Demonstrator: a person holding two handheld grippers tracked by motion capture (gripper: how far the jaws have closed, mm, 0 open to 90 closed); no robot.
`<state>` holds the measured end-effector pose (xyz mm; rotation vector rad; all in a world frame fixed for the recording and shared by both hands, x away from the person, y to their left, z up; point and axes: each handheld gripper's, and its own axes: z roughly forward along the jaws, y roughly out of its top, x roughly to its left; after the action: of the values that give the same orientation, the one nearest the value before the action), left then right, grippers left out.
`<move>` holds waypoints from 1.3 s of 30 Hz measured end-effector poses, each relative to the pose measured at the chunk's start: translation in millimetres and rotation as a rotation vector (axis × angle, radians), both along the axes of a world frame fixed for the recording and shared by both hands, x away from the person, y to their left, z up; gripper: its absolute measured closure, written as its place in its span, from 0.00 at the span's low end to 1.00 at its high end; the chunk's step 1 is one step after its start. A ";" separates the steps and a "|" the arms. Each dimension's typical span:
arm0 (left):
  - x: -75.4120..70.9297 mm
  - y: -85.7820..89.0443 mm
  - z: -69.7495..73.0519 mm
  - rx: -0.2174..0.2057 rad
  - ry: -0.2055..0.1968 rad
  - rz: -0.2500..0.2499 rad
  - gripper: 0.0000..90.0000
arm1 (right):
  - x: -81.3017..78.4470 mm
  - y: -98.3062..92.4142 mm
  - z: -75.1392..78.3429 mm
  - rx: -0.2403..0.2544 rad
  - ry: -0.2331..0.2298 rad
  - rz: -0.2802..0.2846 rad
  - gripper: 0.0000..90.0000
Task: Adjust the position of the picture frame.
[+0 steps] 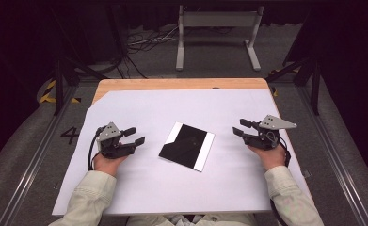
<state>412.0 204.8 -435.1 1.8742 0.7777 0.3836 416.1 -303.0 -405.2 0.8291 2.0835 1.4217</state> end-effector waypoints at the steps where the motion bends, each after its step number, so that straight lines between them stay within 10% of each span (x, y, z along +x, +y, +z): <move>1: 0.2 -0.5 0.9 0.007 0.015 -0.004 0.49 | -0.3 0.2 1.6 -0.014 0.010 -0.001 0.58; 20: 6.3 -28.4 9.7 0.153 0.162 -0.056 0.99 | -7.3 5.7 12.9 -0.173 0.108 0.010 0.71; 39: 22.7 -57.9 7.1 0.250 0.376 -0.164 1.00 | -13.6 -2.1 11.1 -0.151 0.201 0.043 0.65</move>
<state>434.7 147.0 -428.1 2.2652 0.8443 0.0210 402.6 -305.1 -394.2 0.9024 2.3393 1.2266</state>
